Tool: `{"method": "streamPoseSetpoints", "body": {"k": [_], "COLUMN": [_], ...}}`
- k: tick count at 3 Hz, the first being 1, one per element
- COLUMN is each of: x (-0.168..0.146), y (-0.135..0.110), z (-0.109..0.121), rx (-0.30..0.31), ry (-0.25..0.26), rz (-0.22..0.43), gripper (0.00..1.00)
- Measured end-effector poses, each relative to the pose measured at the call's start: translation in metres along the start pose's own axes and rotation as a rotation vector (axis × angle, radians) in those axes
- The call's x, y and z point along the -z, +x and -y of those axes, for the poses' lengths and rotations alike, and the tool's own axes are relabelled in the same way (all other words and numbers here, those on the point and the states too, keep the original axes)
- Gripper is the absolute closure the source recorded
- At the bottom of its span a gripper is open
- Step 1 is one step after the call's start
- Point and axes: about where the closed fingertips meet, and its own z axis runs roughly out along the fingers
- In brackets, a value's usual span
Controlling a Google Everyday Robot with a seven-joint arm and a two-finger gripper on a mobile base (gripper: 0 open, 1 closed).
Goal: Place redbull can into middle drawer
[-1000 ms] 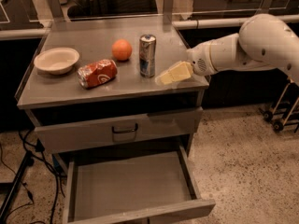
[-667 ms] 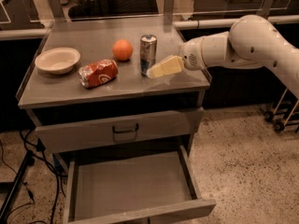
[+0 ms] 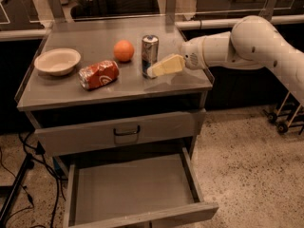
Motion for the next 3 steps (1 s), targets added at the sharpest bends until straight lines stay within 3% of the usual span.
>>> {"method": "streamPoseSetpoints", "body": {"k": [3], "x": [-0.062], "y": [-0.005], "z": [0.005], "rx": [-0.005], "ry": [-0.031], "rz": [0.056], "gripper": [0.00]}}
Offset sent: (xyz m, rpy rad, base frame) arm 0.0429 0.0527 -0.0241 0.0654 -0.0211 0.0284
